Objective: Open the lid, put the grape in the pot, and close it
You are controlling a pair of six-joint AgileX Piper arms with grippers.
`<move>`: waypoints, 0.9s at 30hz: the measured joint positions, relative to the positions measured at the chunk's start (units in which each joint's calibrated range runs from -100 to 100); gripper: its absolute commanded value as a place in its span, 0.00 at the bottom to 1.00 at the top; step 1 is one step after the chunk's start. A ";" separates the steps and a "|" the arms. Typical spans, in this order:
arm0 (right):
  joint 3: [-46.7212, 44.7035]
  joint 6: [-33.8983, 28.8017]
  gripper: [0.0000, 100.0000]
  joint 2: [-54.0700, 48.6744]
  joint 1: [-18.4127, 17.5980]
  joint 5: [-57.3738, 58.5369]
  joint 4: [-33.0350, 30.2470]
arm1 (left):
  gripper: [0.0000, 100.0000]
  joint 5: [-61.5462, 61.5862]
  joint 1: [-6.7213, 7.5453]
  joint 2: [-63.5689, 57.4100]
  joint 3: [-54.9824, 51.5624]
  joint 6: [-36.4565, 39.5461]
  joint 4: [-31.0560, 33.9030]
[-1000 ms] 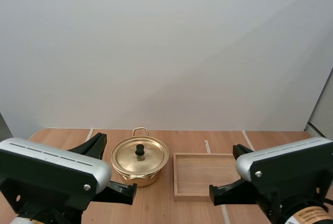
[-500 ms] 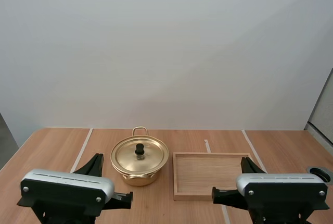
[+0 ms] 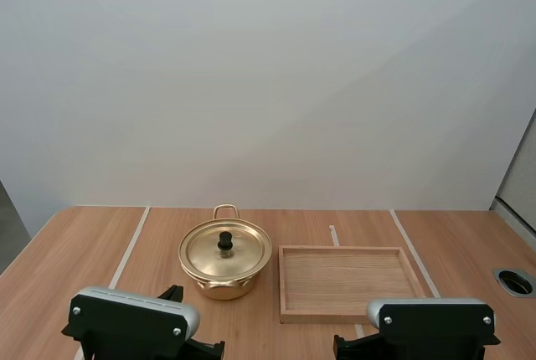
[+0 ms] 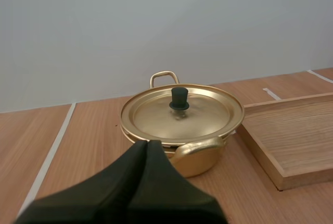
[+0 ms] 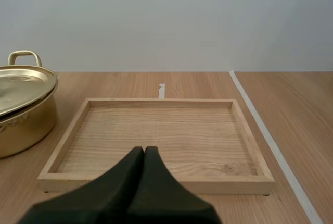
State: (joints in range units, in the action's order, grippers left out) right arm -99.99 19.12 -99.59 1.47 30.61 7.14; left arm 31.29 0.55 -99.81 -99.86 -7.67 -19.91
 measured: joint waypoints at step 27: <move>0.00 0.00 0.00 -0.12 0.59 0.18 -1.57 | 0.00 0.17 0.89 0.00 0.00 4.11 9.33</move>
State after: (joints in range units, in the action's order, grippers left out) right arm -99.99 19.12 -99.70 2.06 30.80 5.57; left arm 31.47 1.44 -99.81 -99.86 -3.55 -10.58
